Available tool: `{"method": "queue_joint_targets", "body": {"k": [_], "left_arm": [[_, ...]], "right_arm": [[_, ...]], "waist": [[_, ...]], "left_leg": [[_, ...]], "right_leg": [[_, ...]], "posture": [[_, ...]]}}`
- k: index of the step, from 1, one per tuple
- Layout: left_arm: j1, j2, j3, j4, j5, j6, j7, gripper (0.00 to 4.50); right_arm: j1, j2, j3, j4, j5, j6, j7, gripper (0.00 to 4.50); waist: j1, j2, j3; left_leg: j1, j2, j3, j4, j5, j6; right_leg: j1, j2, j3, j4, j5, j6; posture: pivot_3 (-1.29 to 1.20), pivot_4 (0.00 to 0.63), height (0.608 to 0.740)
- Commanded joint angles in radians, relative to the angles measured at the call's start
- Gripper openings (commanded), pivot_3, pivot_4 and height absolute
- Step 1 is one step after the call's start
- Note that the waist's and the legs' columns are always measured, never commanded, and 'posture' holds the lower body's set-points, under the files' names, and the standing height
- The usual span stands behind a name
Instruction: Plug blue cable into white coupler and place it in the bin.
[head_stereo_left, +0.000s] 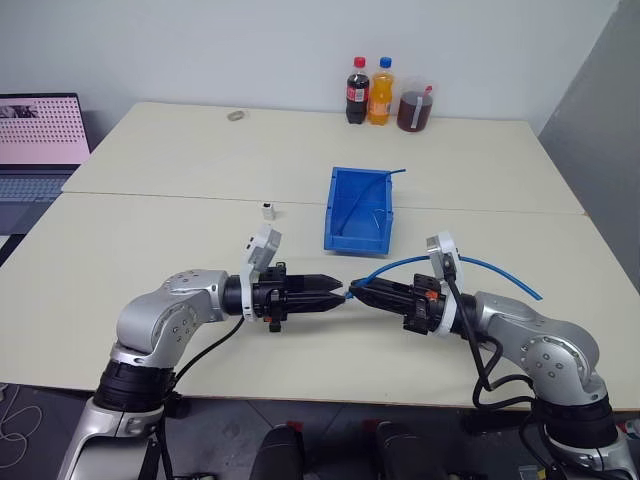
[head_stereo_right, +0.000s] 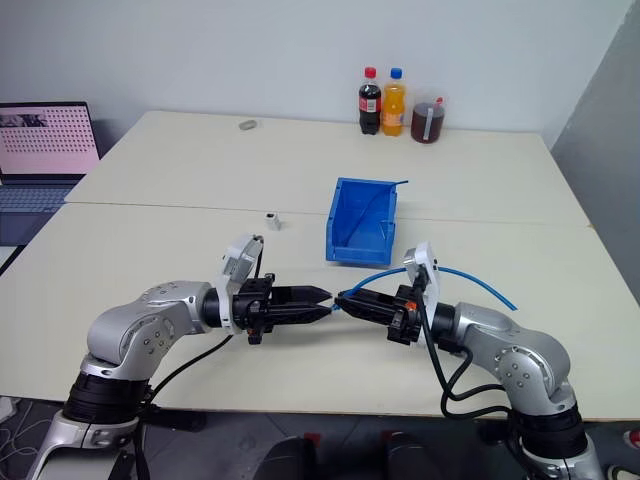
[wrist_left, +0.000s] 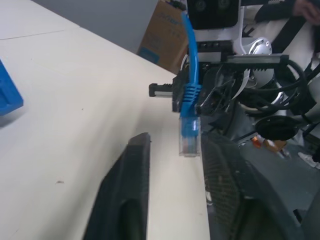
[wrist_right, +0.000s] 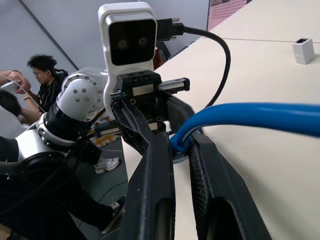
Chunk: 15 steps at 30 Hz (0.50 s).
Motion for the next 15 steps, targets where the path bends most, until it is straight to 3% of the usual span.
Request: {"method": "queue_joint_targets", "body": {"k": [1,8,10,15], "left_arm": [[0.047,0.067,-0.008,-0.004,0.077,-0.087,-0.036,2.74],[0.159,0.167,-0.037,0.002,0.243,-0.267,-0.052,4.14],[0.179,0.118,0.014,0.049,0.307,-0.330,0.093,4.49],[0.152,0.026,0.072,0.159,0.499,-0.480,0.426,4.50]], "right_arm": [[-0.018,-0.001,-0.003,-0.026,0.032,-0.010,0.025,0.13],[-0.010,-0.009,-0.010,-0.021,0.013,-0.027,0.019,0.12],[-0.004,-0.011,-0.012,-0.020,0.003,-0.036,0.013,0.12],[0.007,-0.008,-0.016,-0.018,-0.010,-0.045,0.005,0.12]], "waist": [[-0.001,0.000,0.000],[-0.003,0.001,0.001],[-0.002,0.001,0.001],[0.003,0.001,0.001]], "left_leg": [[0.000,0.000,0.000,0.000,0.000,0.000],[0.000,0.000,0.000,-0.002,0.000,0.000],[-0.001,0.000,0.000,-0.002,0.000,0.000],[-0.002,0.000,0.000,-0.002,0.000,0.000]], "right_leg": [[0.000,0.000,0.000,0.000,0.000,0.000],[-0.001,-0.001,0.000,-0.001,0.000,0.000],[0.000,-0.001,0.000,-0.003,0.000,0.000],[0.000,-0.002,-0.001,-0.005,0.001,0.001]], "posture": [[0.00,0.150,0.740],[0.00,0.150,0.740],[0.00,0.150,0.740],[0.00,0.150,0.740]]}}
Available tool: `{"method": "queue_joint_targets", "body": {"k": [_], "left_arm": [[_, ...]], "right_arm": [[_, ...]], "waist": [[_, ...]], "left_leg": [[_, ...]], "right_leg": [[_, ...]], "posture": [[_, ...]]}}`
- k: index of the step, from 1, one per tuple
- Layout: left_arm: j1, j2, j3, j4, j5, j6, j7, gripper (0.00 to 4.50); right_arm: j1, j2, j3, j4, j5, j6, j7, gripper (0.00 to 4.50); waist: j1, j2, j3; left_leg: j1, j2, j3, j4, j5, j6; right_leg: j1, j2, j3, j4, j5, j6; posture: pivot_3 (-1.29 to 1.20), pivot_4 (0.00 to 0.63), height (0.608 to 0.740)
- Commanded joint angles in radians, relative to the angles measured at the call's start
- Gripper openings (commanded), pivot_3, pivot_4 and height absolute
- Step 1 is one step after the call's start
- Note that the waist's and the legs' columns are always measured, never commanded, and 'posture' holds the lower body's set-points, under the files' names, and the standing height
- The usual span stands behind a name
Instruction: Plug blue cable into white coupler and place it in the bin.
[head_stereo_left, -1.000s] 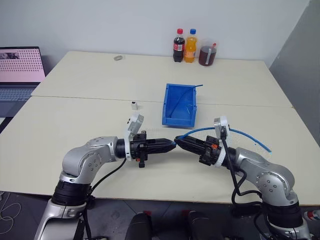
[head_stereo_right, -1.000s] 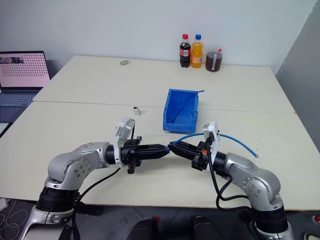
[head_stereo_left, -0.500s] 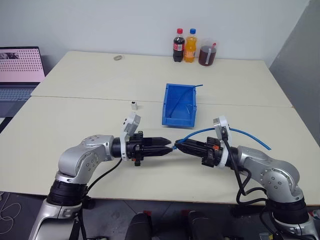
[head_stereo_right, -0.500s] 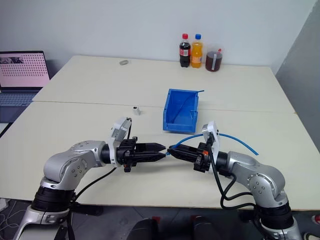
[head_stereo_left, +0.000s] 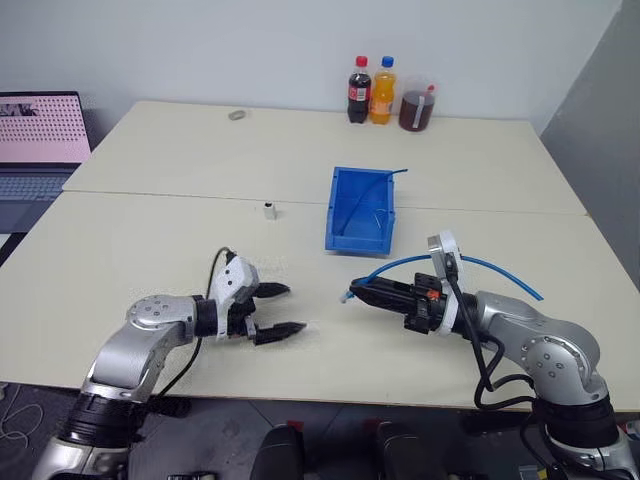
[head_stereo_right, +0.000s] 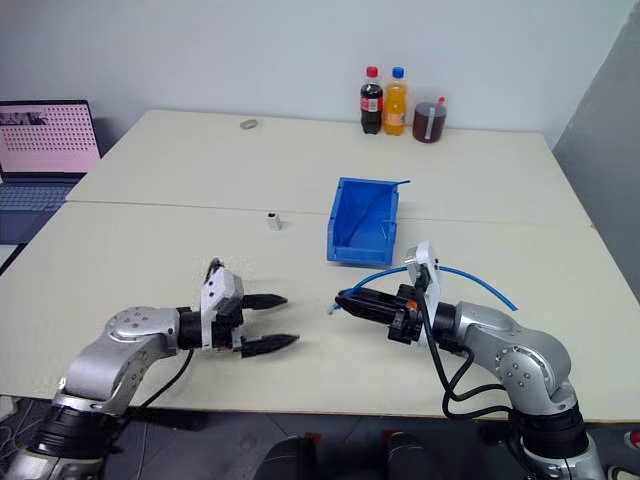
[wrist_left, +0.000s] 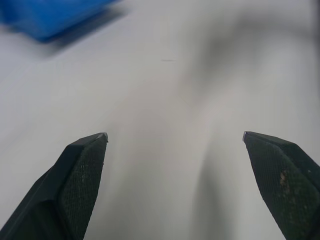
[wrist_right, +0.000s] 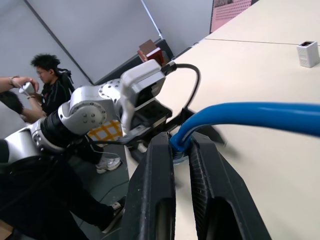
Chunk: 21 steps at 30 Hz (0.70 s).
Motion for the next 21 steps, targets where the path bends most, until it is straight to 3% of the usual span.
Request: {"method": "queue_joint_targets", "body": {"k": [1,4,8,12,21], "left_arm": [[-0.055,-0.057,0.065,0.067,0.166,-0.124,0.287,4.50],[-0.155,-0.145,0.108,0.133,0.197,-0.052,0.484,4.50],[-0.240,-0.201,0.111,0.211,0.212,0.006,0.560,4.50],[-0.371,-0.249,0.083,0.374,0.230,0.042,0.589,4.50],[-0.633,-0.331,0.054,0.827,0.290,-0.110,0.591,4.50]], "right_arm": [[0.005,0.000,-0.016,-0.017,0.003,-0.027,-0.001,0.12],[0.000,0.007,-0.011,-0.011,-0.005,-0.033,-0.008,0.12],[-0.009,0.011,-0.007,-0.005,-0.014,-0.040,-0.013,0.11],[-0.018,0.015,-0.008,0.001,-0.024,-0.046,-0.017,0.11],[-0.016,0.029,-0.001,-0.005,-0.041,-0.053,-0.033,0.11]], "waist": [[0.003,0.000,0.000],[0.010,0.000,0.000],[0.018,-0.001,0.000],[0.019,-0.001,0.000],[0.017,-0.002,0.000]], "left_leg": [[0.000,0.000,0.000,0.000,0.000,0.000],[0.000,-0.001,0.000,0.000,0.000,0.000],[-0.001,-0.001,0.001,0.001,0.000,0.000],[-0.001,-0.001,0.001,0.001,0.000,0.000],[-0.001,-0.002,0.001,0.001,0.000,0.000]], "right_leg": [[0.000,0.000,0.000,0.000,0.000,0.000],[0.000,0.000,0.000,0.000,0.003,-0.003],[0.000,0.000,0.001,-0.001,0.004,-0.001],[0.000,0.001,0.001,-0.001,0.004,-0.001],[0.000,0.001,0.001,-0.001,0.005,-0.001]], "posture": [[0.00,0.150,0.740],[0.00,0.150,0.740],[0.00,0.150,0.740],[0.00,0.150,0.740],[0.00,0.150,0.740]]}}
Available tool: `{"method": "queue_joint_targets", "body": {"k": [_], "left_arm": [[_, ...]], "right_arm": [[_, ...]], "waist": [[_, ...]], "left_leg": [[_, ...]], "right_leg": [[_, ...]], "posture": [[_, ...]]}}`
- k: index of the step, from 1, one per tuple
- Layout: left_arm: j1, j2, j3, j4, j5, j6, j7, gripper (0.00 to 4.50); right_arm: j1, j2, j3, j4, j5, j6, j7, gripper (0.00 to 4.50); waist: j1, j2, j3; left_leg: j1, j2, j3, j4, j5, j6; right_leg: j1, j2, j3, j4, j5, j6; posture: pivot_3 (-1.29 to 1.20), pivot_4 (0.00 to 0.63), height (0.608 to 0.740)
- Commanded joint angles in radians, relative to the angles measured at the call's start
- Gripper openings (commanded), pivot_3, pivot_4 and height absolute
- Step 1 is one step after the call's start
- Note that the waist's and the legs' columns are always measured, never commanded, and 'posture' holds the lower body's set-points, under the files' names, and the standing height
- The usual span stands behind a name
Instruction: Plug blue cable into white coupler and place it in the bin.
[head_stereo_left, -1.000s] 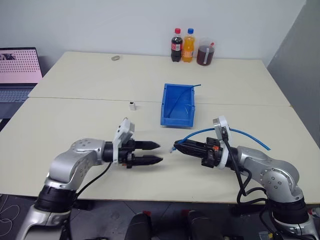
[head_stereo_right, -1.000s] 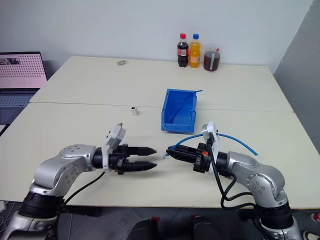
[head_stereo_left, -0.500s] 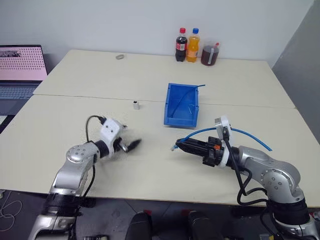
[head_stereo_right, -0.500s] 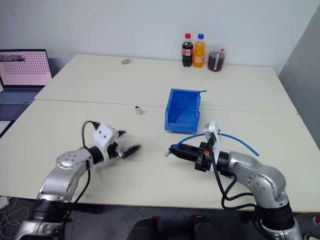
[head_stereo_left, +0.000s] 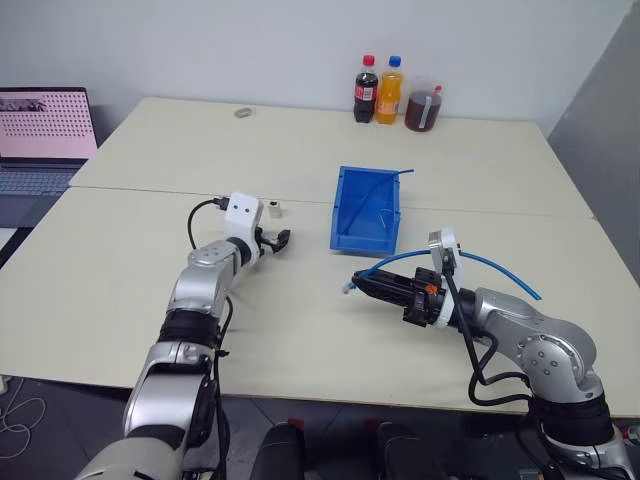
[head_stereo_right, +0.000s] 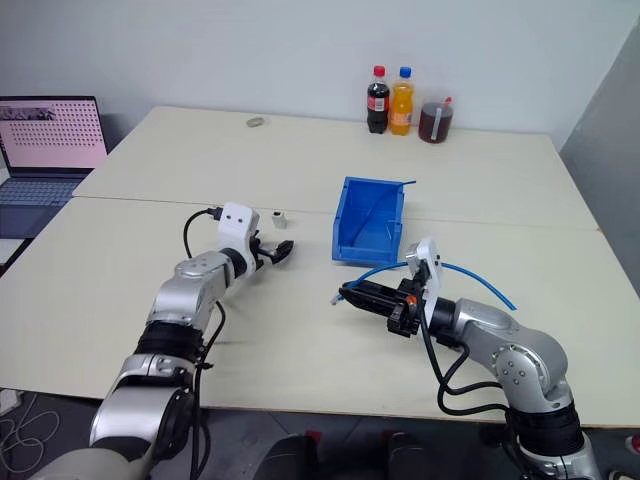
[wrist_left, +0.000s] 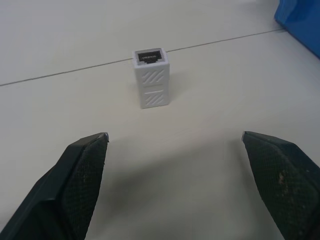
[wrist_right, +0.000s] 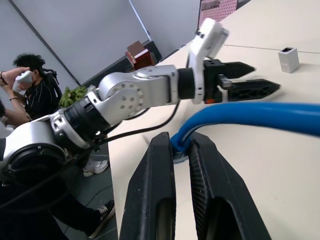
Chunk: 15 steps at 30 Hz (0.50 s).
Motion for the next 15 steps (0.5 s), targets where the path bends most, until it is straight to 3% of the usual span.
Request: {"method": "queue_joint_targets", "body": {"k": [1,7,15], "left_arm": [[-0.098,-0.014,-0.019,0.167,0.038,-0.097,-0.004,4.50],[-0.231,-0.036,-0.015,0.416,0.075,-0.225,0.033,4.50],[-0.320,-0.046,0.028,0.563,0.063,-0.285,0.066,4.50]], "right_arm": [[-0.006,0.005,-0.002,-0.026,-0.003,-0.021,-0.007,0.11],[-0.002,0.010,0.002,-0.033,-0.009,-0.024,-0.019,0.11],[0.005,0.009,0.007,-0.045,-0.015,-0.025,-0.032,0.11]], "waist": [[-0.002,0.000,0.000],[-0.001,0.000,0.000],[-0.001,0.000,0.000]], "left_leg": [[0.000,0.000,0.000,0.000,0.000,0.000],[0.000,0.000,0.000,0.000,0.000,0.000],[0.000,0.000,0.000,0.000,0.000,0.000]], "right_leg": [[0.000,0.000,0.000,0.000,0.000,0.000],[0.000,0.000,0.000,0.000,0.000,0.000],[0.000,0.000,0.000,0.000,0.000,0.000]], "posture": [[0.00,0.150,0.740],[0.00,0.150,0.740],[0.00,0.150,0.740]]}}
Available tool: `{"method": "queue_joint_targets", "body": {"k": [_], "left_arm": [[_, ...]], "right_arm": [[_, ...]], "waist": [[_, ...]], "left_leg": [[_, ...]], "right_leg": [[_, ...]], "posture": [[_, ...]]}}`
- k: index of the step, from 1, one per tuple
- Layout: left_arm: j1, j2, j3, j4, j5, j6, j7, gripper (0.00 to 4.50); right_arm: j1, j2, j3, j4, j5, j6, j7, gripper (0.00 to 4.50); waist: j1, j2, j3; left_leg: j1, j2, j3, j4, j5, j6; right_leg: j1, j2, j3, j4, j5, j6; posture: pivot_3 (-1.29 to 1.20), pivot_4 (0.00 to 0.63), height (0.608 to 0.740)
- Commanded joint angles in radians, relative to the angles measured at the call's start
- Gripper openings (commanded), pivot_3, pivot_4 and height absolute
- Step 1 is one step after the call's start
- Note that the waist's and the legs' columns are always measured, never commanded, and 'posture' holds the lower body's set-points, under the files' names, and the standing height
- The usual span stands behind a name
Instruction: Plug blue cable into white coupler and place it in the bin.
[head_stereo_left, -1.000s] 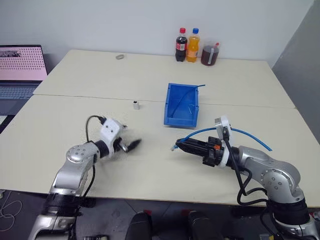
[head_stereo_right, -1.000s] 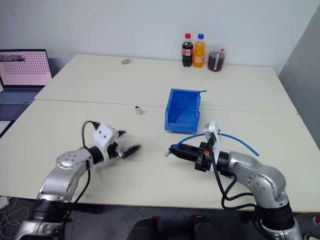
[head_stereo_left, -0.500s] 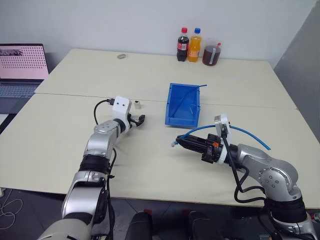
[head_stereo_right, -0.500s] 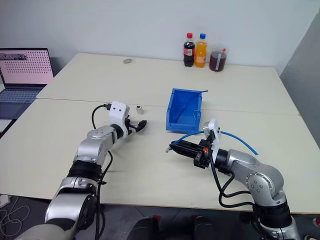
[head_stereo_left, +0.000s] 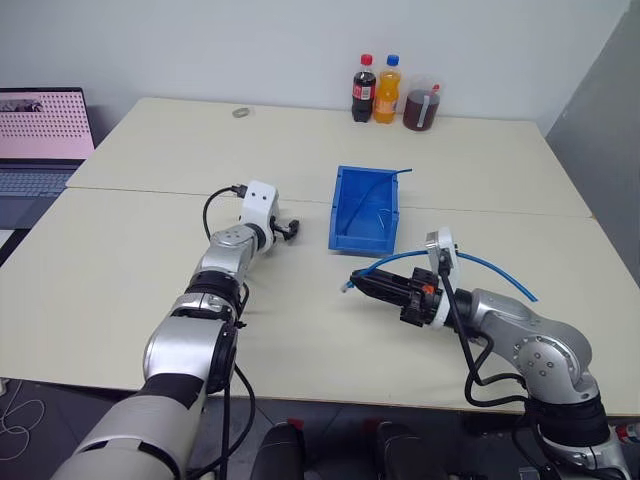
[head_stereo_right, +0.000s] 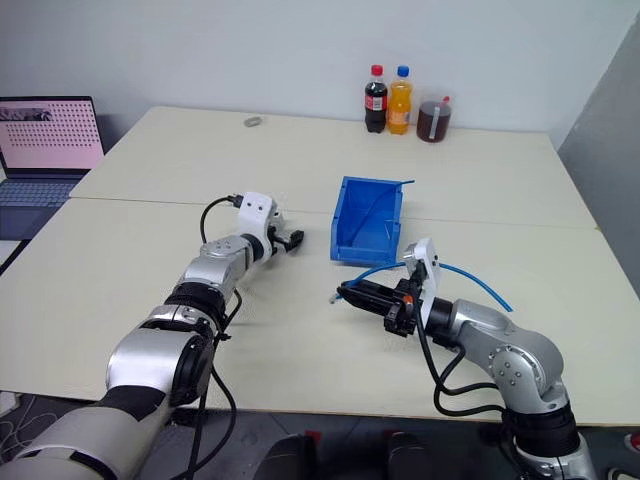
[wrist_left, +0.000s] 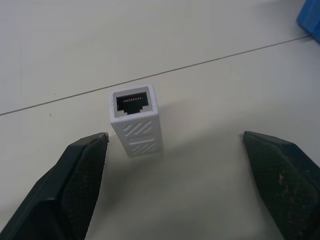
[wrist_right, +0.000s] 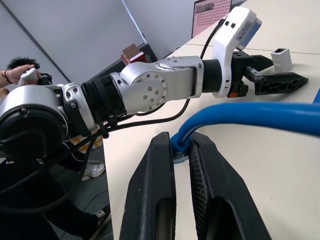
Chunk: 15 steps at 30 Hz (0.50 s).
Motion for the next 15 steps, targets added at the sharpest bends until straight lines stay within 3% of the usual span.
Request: {"method": "queue_joint_targets", "body": {"k": [1,9,12,15], "left_arm": [[-0.058,-0.003,0.042,0.043,-0.016,-0.031,0.013,4.50],[-0.091,-0.005,0.082,0.092,-0.020,-0.034,0.024,4.50],[-0.100,-0.004,0.083,0.103,-0.010,-0.039,0.037,4.05],[-0.107,-0.004,0.086,0.112,-0.005,-0.040,0.045,3.29]], "right_arm": [[0.001,-0.002,-0.002,-0.046,-0.008,-0.021,-0.009,0.11],[0.001,0.004,0.008,-0.049,-0.021,-0.022,-0.019,0.11],[0.001,0.007,0.011,-0.051,-0.025,-0.022,-0.022,0.11],[0.004,0.008,0.014,-0.054,-0.027,-0.022,-0.025,0.11]], "waist": [[0.000,0.000,0.000],[0.000,0.000,0.000],[0.000,0.000,0.000],[0.000,0.000,0.000]], "left_leg": [[0.000,0.000,0.000,0.000,0.000,0.000],[0.000,0.000,0.000,0.000,0.000,0.000],[0.000,0.000,0.000,0.000,0.000,0.000],[0.000,0.000,0.000,0.000,0.000,0.000]], "right_leg": [[0.000,0.000,0.000,0.000,0.000,0.000],[0.000,0.000,0.000,0.000,0.000,0.000],[0.000,0.000,0.000,0.000,0.000,0.000],[0.000,0.000,0.000,0.000,0.000,0.000]], "posture": [[0.00,0.150,0.740],[0.00,0.150,0.740],[0.00,0.150,0.740],[0.00,0.150,0.740]]}}
